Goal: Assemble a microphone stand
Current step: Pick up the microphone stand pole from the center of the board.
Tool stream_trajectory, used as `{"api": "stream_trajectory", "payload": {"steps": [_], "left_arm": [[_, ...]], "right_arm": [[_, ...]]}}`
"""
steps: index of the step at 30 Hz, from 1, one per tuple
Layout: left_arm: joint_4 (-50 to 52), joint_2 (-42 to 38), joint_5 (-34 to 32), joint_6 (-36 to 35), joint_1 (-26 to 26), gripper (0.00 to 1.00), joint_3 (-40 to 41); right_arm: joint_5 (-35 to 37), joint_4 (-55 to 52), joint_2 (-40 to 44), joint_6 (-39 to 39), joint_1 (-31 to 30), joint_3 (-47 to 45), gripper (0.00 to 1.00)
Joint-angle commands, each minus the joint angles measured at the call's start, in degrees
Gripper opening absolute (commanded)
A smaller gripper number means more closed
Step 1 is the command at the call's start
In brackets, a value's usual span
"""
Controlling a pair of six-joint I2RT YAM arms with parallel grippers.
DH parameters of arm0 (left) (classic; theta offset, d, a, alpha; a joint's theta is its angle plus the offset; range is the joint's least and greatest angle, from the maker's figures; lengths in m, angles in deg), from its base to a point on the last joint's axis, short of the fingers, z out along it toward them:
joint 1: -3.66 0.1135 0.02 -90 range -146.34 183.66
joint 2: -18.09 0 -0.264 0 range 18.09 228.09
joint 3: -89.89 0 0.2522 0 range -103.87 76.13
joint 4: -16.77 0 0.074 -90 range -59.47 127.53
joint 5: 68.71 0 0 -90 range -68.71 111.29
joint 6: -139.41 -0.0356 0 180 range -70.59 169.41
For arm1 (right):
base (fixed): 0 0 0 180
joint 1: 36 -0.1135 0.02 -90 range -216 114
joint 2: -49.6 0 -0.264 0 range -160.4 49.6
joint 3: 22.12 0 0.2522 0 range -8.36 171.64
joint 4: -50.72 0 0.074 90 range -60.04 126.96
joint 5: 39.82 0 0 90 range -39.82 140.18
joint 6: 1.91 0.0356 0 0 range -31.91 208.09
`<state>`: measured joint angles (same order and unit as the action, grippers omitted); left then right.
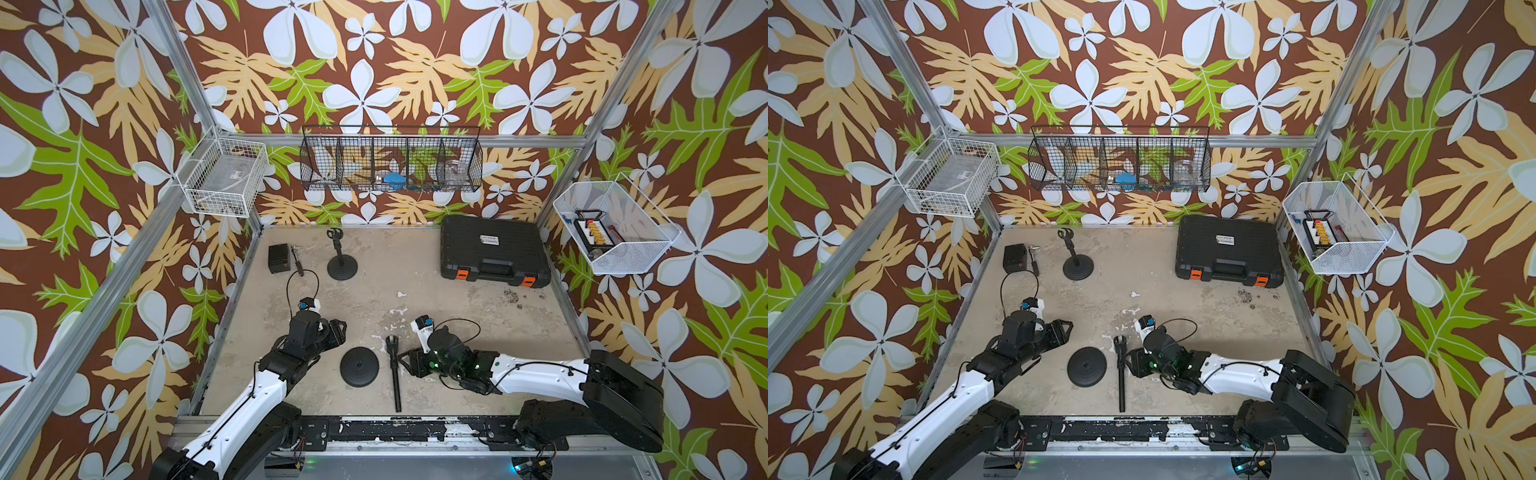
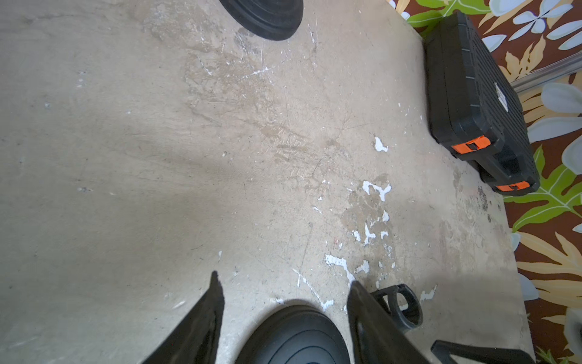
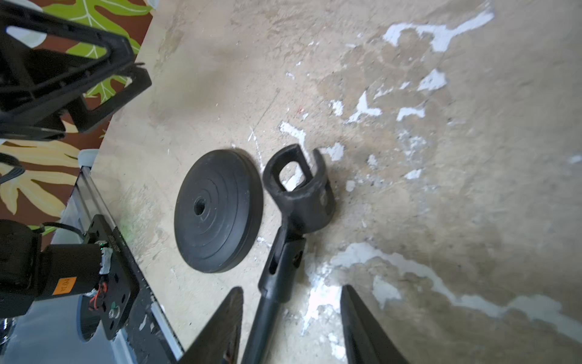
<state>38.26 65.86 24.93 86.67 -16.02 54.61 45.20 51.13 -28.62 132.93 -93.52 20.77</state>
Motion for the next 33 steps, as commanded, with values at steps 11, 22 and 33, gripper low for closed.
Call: {"api": "stream_trajectory", "payload": {"steps": [11, 22, 33], "left_arm": [[-1.64, 0.31, 1.37, 0.36, -0.70, 0.64, -0.02], [-1.56, 0.84, 1.28, 0.21, -0.80, 0.64, -0.27], [-1.53, 0.91, 1.28, -0.08, -0.80, 0.65, -0.38]], "right_arm": [[0.49, -4.93, -9.22, -0.24, -1.80, 7.00, 0.49], [0.39, -5.83, -14.21, -1.85, -1.73, 11.55, 0.44], [2.67, -8.38, -18.00, -3.11, -2.06, 14.18, 0.34]]}}
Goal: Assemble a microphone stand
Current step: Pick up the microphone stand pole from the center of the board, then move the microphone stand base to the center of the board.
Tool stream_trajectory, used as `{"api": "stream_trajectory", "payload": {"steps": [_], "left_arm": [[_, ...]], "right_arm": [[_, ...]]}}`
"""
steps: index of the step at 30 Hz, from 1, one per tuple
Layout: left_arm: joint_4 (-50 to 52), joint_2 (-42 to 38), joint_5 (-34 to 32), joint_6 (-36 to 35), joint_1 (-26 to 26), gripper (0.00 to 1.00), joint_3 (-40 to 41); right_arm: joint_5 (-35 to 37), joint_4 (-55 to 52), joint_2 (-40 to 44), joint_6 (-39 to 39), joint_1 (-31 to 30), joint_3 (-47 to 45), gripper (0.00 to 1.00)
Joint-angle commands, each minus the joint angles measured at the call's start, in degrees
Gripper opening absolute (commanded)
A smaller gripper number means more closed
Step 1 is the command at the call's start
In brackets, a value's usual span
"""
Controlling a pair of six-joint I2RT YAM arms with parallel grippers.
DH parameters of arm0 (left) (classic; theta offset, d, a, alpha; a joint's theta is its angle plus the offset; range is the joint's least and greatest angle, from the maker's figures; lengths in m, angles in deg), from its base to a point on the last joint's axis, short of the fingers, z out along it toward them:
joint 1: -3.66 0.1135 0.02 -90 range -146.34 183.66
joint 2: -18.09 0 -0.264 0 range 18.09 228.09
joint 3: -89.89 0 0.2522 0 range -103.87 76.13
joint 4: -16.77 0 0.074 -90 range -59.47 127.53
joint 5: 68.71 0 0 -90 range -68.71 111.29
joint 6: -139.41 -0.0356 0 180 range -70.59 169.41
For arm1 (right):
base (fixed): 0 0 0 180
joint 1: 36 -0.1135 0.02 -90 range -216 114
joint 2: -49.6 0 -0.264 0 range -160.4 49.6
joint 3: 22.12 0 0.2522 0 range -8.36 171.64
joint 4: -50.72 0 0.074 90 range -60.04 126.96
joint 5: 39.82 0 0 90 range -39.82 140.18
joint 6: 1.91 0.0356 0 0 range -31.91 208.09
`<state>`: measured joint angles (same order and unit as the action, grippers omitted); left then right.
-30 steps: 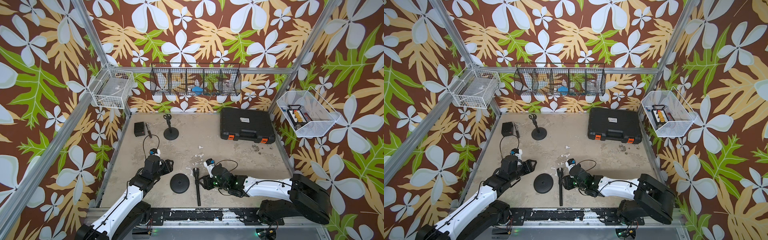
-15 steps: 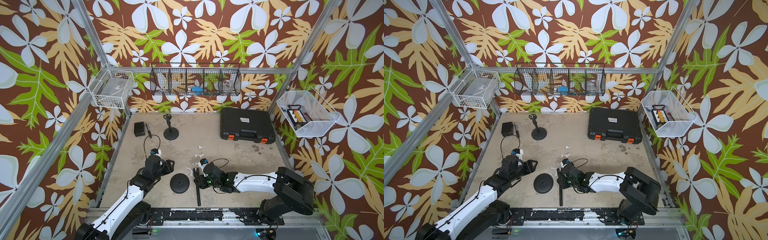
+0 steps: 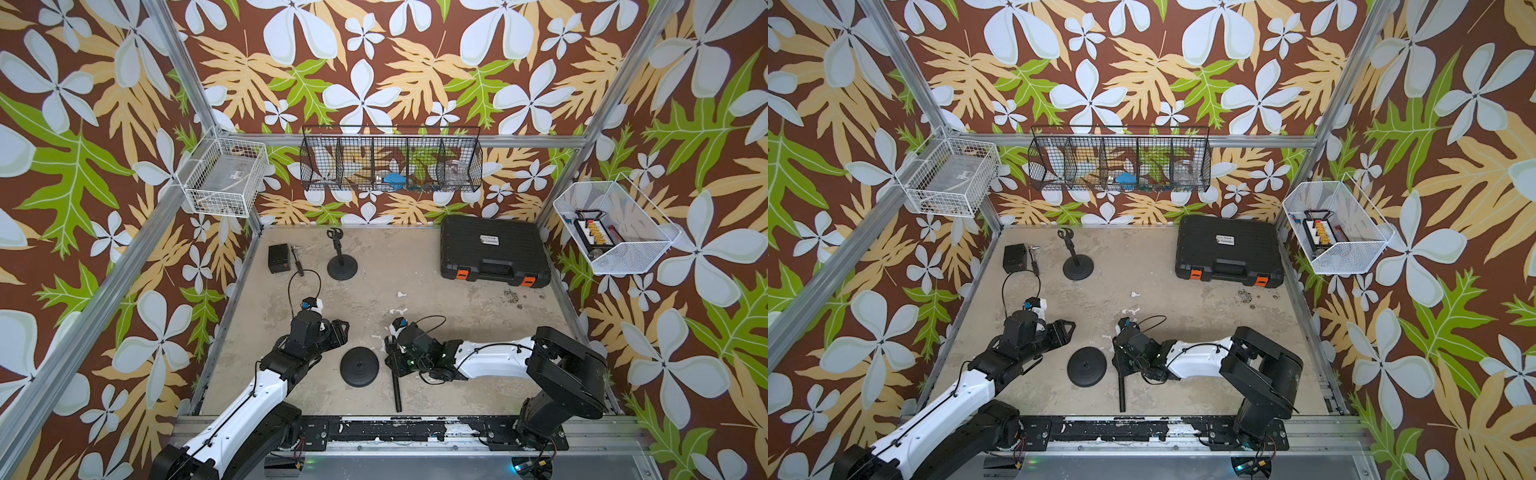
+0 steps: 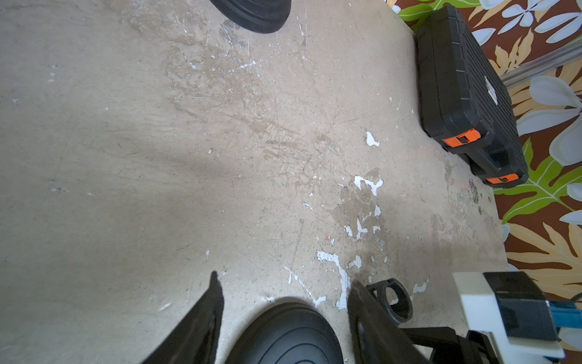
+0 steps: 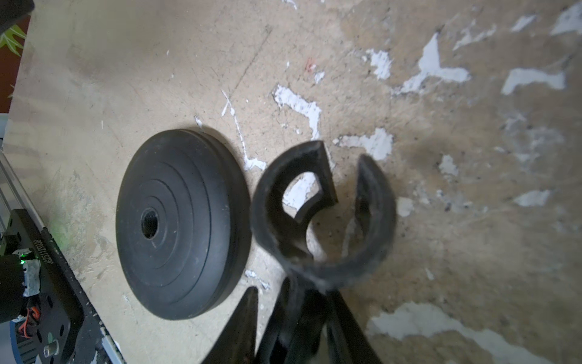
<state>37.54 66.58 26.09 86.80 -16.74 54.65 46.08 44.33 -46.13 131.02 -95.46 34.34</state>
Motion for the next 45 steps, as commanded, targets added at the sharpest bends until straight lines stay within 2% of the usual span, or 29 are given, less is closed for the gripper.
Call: {"api": "stream_trajectory", "payload": {"steps": [1, 5, 9, 13, 17, 20, 23, 26, 30, 35, 38, 42, 45], "left_arm": [[-0.71, 0.27, 0.08, -0.23, -0.08, 0.64, -0.50], [-0.85, 0.55, -0.14, -0.21, -0.08, 0.64, -0.51], [-0.37, 0.99, -0.14, -0.33, -0.08, 0.65, -1.26], [1.11, 1.69, -1.43, -0.91, -1.22, 0.64, -2.46], [1.90, 4.11, -3.20, -1.14, -3.92, 0.64, -2.86], [2.90, 6.05, -4.86, -0.96, -6.63, 0.62, -3.35], [4.16, 7.09, -6.41, -0.71, -8.78, 0.59, -3.91], [6.07, 7.41, -8.52, -0.57, -11.00, 0.55, -4.75], [9.23, 10.19, -11.55, -0.05, -14.84, 0.49, -7.18], [16.58, 17.13, -16.75, 1.03, -19.63, 0.49, -13.16], [22.27, 19.20, -19.22, 2.06, -22.35, 0.54, -16.92], [30.95, 19.55, -19.64, 1.74, -23.45, 0.55, -22.38], [35.36, 19.51, -16.44, 0.62, -23.45, 0.55, -24.41]], "right_arm": [[1.94, -1.99, -0.76, -1.51, -0.11, 1.09, 0.32], [4.63, -4.36, 0.35, -3.73, 0.05, 3.67, 0.19], [7.73, -10.57, 5.08, -11.76, 2.87, 12.89, 0.16], [9.62, -8.77, 14.25, -20.48, 7.60, 18.45, 0.10], [8.98, 2.06, 25.35, -29.68, 11.21, 14.52, 0.05], [12.38, 10.26, 32.79, -37.75, 12.13, 9.08, 0.03], [13.86, 16.98, 38.46, -42.13, 13.72, 4.55, 0.03], [13.32, 18.34, 41.11, -42.59, 16.42, 3.57, 0.03], [12.16, 15.65, 40.62, -41.56, 19.45, 5.07, 0.03], [9.11, 11.27, 38.89, -38.37, 21.55, 8.56, 0.04], [8.53, 9.58, 38.25, -38.58, 21.65, 9.31, 0.05], [7.68, 7.75, 37.74, -38.63, 22.45, 9.14, 0.06], [6.81, 7.08, 37.71, -38.22, 23.41, 8.76, 0.06]]}}
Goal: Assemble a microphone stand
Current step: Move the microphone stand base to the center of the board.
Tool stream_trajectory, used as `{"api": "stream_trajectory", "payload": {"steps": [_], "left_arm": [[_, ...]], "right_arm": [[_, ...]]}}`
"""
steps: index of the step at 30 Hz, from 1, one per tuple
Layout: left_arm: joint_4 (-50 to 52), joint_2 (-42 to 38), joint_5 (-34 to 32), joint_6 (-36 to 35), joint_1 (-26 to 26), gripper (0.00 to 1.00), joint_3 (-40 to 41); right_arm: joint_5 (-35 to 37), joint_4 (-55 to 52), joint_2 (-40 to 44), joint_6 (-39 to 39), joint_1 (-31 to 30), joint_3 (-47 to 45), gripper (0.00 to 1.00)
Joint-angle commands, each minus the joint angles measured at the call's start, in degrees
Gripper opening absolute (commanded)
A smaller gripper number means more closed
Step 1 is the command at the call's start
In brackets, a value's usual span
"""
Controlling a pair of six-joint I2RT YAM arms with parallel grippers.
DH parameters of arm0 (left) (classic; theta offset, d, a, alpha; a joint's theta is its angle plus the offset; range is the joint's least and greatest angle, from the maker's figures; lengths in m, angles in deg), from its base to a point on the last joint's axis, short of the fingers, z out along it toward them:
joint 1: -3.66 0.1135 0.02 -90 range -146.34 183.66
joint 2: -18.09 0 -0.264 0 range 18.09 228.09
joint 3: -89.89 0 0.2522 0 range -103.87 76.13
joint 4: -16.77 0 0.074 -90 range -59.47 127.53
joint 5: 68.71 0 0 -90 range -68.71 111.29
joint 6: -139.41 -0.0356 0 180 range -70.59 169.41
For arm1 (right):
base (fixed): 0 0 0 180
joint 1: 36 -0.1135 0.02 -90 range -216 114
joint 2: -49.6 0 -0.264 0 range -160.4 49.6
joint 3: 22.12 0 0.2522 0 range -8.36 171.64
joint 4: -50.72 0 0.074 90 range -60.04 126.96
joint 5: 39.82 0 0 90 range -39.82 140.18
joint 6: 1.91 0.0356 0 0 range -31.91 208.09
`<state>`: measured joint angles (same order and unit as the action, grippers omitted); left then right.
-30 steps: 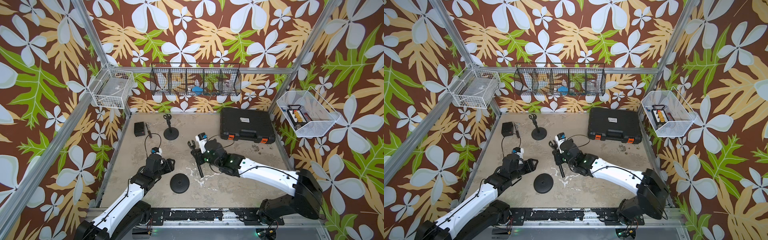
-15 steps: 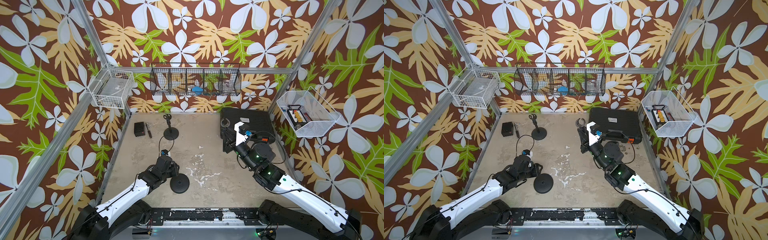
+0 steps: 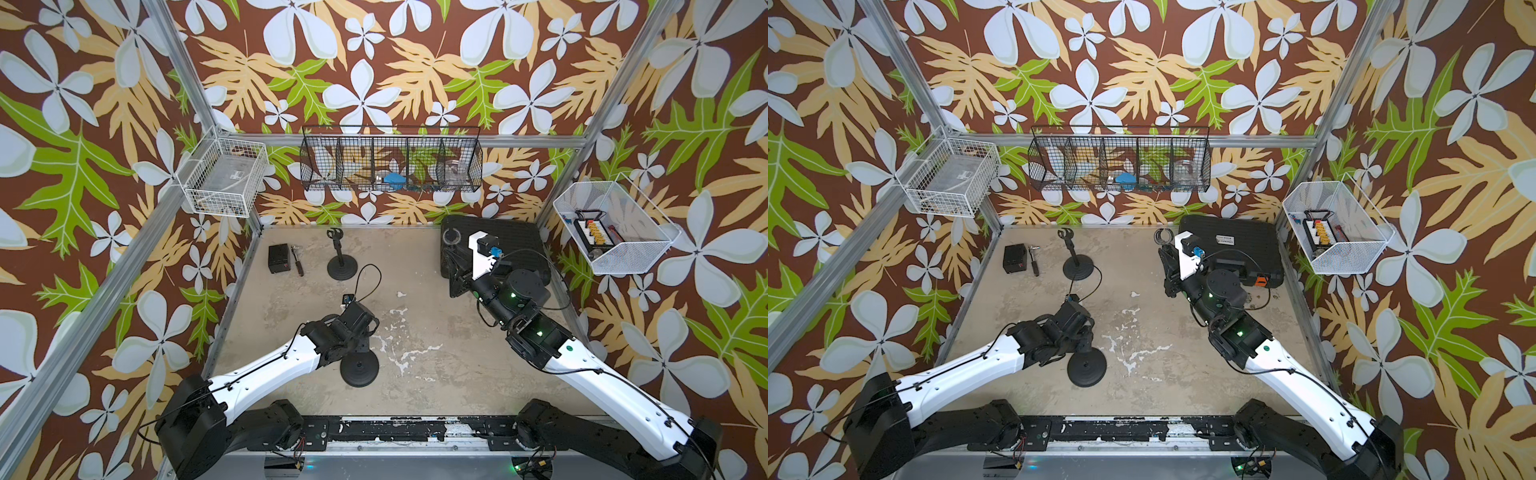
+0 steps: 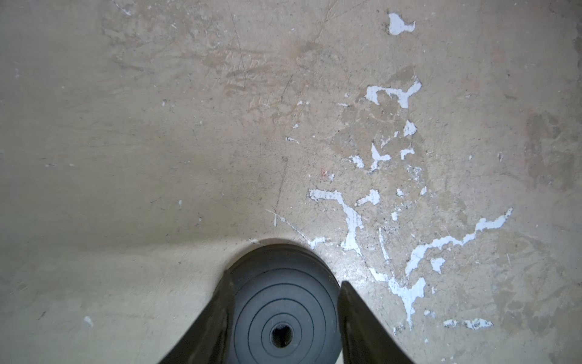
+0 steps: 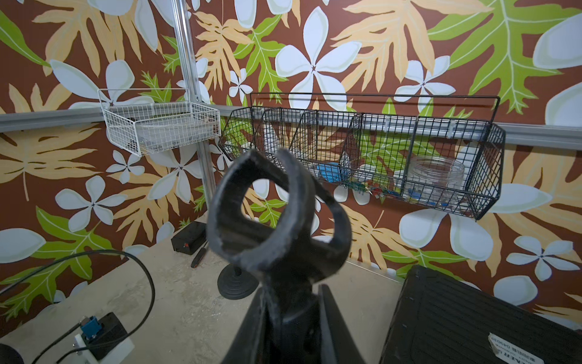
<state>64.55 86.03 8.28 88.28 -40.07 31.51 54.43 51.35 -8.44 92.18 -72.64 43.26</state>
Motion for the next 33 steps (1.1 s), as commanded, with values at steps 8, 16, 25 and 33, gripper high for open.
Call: {"api": "stream_trajectory", "payload": {"steps": [8, 16, 25, 33], "left_arm": [[-1.22, -1.49, 18.45, 2.20, -0.13, 0.60, 2.38], [-6.94, 1.12, 23.03, 4.81, -0.04, 0.67, 4.01], [-2.29, 3.38, 18.27, 3.23, 0.04, 0.68, 4.18], [-1.58, 4.26, 19.25, 2.70, 0.04, 0.68, 4.35]], "right_arm": [[-5.75, -1.07, 1.33, 3.08, 4.70, -0.89, 0.07], [-9.02, -1.74, 1.09, 4.94, 8.19, -0.90, 0.08], [-10.66, -1.86, 0.92, 5.75, 9.97, -0.77, 0.08], [-11.61, -1.65, 0.65, 6.36, 11.01, -1.03, 0.08]]}}
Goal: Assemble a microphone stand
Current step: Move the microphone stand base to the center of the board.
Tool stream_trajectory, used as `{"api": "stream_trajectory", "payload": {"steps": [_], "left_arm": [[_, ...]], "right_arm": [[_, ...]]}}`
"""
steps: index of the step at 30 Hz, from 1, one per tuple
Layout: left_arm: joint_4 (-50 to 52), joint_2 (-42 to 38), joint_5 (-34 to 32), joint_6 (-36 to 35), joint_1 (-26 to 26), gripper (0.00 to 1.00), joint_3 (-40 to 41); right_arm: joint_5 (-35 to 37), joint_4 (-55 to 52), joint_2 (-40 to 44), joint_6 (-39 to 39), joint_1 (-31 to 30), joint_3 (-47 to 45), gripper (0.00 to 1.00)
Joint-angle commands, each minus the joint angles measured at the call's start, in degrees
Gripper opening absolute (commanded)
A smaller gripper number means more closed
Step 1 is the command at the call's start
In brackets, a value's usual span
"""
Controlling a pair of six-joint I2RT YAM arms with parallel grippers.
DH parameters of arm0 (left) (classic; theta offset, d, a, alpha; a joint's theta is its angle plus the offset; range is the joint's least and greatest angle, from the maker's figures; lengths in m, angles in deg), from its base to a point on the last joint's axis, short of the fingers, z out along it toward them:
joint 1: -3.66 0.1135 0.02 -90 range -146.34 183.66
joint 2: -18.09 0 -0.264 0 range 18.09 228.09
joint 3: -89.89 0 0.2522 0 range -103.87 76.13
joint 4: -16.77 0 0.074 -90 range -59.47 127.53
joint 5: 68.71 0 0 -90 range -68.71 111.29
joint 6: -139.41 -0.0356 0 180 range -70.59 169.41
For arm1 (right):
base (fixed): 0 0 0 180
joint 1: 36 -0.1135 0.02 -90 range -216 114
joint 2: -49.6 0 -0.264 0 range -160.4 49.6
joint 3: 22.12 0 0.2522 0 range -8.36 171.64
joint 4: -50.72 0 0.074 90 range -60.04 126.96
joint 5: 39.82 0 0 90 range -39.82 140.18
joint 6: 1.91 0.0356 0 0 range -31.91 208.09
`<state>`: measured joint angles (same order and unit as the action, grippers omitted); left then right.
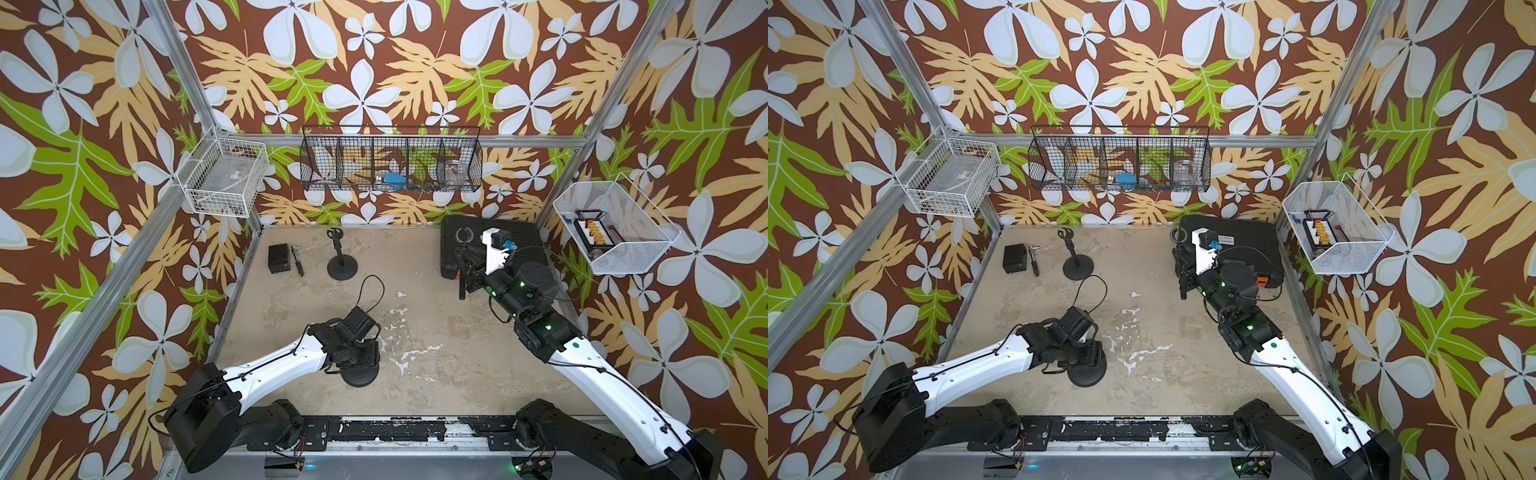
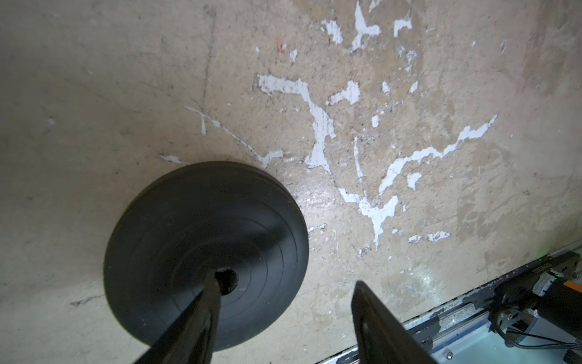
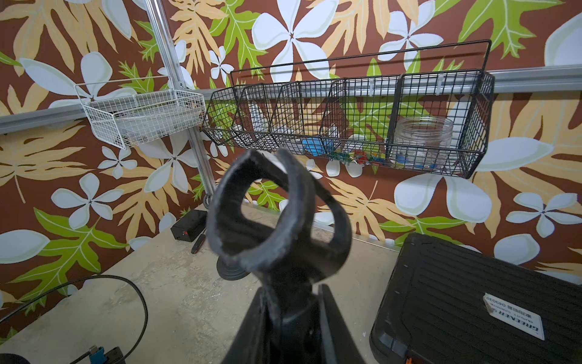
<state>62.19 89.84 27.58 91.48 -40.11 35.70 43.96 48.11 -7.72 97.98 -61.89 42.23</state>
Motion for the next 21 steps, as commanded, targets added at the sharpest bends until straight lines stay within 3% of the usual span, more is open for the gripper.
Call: {"api": "stream_trajectory", "payload": {"steps": [1, 21], "left_arm": [[0.37, 0.62, 0.29, -0.57, 0.09, 0.68, 0.30], [-3.57, 2.79, 1.77, -0.92, 0.09, 0.68, 3.07]], "right_arm": [[-1.25, 1.56, -0.07, 0.66, 0.38, -0.05, 0.08], [-3.54, 1.77, -0.51, 1.89, 1.98, -0.14, 0.08]]}}
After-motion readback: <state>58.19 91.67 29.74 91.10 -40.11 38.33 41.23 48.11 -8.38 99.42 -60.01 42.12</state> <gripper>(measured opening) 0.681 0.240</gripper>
